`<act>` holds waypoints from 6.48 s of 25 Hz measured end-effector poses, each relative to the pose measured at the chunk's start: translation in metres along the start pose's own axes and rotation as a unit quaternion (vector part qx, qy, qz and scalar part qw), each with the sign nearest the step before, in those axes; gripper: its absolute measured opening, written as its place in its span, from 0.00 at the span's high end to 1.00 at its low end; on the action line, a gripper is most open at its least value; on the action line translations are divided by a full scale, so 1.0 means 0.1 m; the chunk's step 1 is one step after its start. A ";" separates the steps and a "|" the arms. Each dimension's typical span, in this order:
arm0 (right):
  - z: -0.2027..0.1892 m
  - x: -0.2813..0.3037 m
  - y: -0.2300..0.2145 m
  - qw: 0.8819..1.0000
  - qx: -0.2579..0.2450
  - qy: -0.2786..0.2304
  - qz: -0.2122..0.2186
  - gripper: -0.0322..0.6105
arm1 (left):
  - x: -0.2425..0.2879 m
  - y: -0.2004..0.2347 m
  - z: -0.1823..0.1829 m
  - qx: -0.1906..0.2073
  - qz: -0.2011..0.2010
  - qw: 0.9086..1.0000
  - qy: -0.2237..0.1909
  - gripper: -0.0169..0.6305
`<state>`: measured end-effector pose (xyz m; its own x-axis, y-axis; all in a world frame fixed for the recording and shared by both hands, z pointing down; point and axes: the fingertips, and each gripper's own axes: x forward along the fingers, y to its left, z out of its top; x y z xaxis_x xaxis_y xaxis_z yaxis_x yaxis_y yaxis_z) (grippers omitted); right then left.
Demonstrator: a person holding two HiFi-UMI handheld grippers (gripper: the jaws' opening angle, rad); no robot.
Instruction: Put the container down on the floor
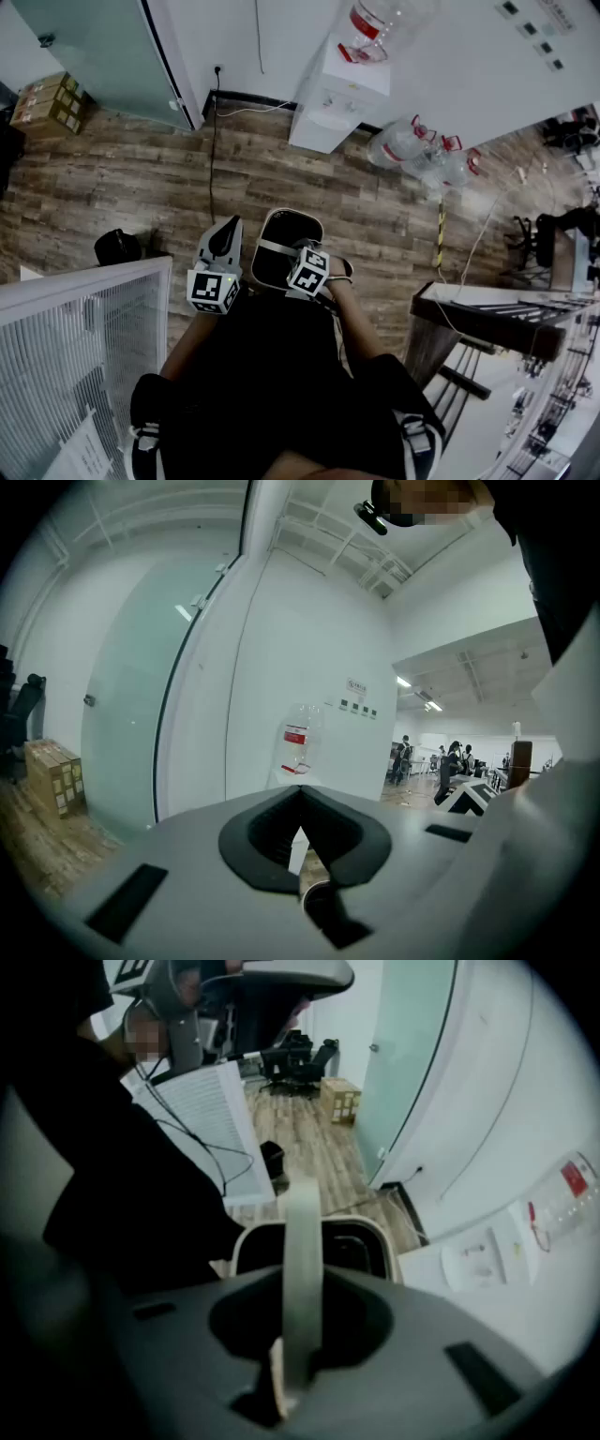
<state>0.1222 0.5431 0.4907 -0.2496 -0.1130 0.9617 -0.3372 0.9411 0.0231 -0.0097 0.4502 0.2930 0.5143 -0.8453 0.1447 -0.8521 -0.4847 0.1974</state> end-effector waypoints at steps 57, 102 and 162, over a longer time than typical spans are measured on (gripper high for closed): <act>1.35 0.28 -0.53 0.999 0.032 -0.027 -0.007 0.84 | -0.12 1.43 0.11 -0.031 -0.001 0.999 -0.012 0.93; 1.46 1.08 -4.28 0.999 -0.026 -0.005 0.021 0.84 | 3.93 2.59 0.64 -0.004 -0.009 0.999 0.035 0.93; 0.87 5.55 -6.90 0.995 -0.047 0.083 -0.003 0.84 | 6.12 4.21 -1.62 -0.030 -0.057 0.989 0.130 0.93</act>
<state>0.1375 -0.1970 0.9850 -0.0917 -0.0719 0.9932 -0.2509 0.9669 0.0469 -0.0378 -0.2344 0.6214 0.6201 -0.6962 0.3617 -0.7845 -0.5521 0.2824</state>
